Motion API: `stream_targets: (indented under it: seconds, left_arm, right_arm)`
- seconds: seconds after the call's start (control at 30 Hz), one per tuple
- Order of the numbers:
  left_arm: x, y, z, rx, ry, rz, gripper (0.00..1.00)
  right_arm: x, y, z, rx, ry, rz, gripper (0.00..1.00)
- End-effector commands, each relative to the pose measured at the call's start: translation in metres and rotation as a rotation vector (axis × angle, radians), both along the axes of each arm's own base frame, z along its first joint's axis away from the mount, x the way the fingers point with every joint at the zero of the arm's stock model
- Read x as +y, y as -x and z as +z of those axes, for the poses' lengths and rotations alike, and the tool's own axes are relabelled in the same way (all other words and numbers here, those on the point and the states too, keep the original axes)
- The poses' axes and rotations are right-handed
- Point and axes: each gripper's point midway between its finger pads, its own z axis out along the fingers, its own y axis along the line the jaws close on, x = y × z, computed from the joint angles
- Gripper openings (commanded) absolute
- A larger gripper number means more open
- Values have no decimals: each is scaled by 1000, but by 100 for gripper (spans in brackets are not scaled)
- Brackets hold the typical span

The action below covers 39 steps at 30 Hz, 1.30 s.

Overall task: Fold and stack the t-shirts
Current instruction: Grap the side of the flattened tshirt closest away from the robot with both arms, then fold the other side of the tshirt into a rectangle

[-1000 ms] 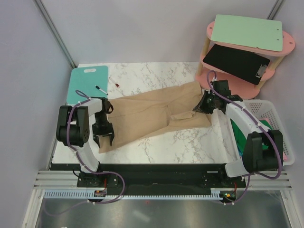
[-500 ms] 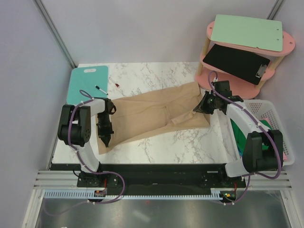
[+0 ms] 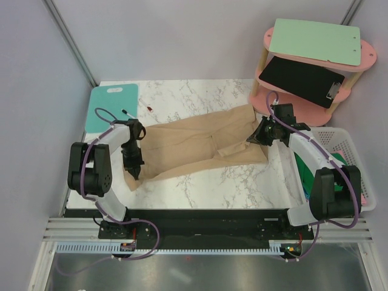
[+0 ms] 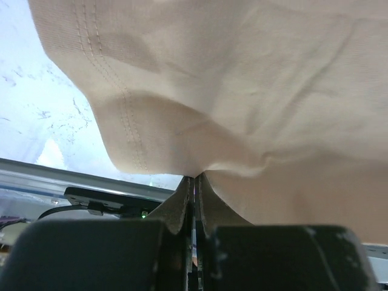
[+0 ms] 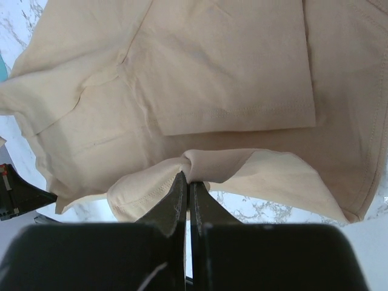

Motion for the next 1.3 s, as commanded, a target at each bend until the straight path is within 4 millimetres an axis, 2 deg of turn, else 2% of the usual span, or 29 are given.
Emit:
stream_targets:
  seconds: [0.0,0.2,0.33,0.4,0.43,0.47,0.53,0.57,0.6,0.63,0.7,0.73,0.83,0.9,0.93,0.97,1.0,1.03,1.07,1.1,1.13,1.17,1.2,1.23,1.27]
  left_arm:
    - [-9,-31,24,-131,56,-27,2]
    - [-10,-61,44,-182,54,-45,2]
    - [-9,-79,46,-178,45,-63,2]
    - [-11,-89,43,-172,48,-70,2]
    - [-11,-91,42,-163,46,-75,2]
    - [-11,-96,42,-169,45,-76,2]
    - [-9,-101,37,-153,36,-83,2]
    - [-9,-106,37,-159,32,-87,2]
    - [-8,-107,31,-134,28,-88,2]
    - [-8,-108,30,-126,26,-92,2]
    - [-6,-113,27,-122,14,-98,2]
    - [-5,-113,23,-104,8,-98,2]
    - [-1,-122,21,-104,-18,-105,3]
    - [3,-128,25,-114,-45,-108,7]
    - [4,-131,28,-121,-53,-107,24]
    - [5,-134,33,-139,-55,-105,34]
    - [6,-137,37,-157,-69,-102,51]
    - [8,-140,41,-174,-81,-96,59]
    - [11,-144,51,-217,-97,-91,67]
    - [17,-146,57,-240,-136,-85,73]
    - [20,-147,63,-261,-149,-79,86]
    - [21,-148,72,-298,-152,-75,87]
    - [22,-150,77,-323,-153,-66,88]
    - [21,-151,80,-340,-147,-65,88]
    - [20,-148,80,-341,-140,-66,88]
  right_arm:
    - [-1,-19,25,-109,-16,-28,1]
    - [-6,-45,35,-160,-6,-79,1]
    - [-9,-71,44,-196,3,-118,1]
    - [-10,-85,37,-193,12,-126,1]
    - [-9,-95,46,-216,12,-126,1]
    - [-11,-102,37,-199,23,-131,1]
    - [-10,-116,43,-217,25,-130,1]
    - [-8,-122,32,-195,26,-123,2]
    - [-6,-129,36,-205,19,-116,1]
    - [-5,-133,23,-175,18,-114,1]
    - [-2,-140,21,-172,2,-115,2]
    - [0,-144,11,-152,3,-114,2]
    - [-1,-156,3,-149,12,-113,2]
    - [-3,-161,1,-152,30,-118,3]
    - [-4,-162,-4,-143,37,-119,5]
    - [-4,-163,-6,-143,38,-115,13]
    - [-4,-165,-6,-148,46,-109,17]
    - [-5,-166,-7,-151,49,-113,30]
    - [-4,-167,-5,-166,47,-110,48]
    - [-5,-164,-8,-168,49,-110,57]
    - [-6,-170,7,-229,46,-119,65]
    - [-6,-169,12,-249,45,-120,79]
    - [-8,-165,12,-254,47,-123,83]
    - [-8,-166,26,-297,49,-122,89]
    - [-7,-164,30,-309,51,-117,95]
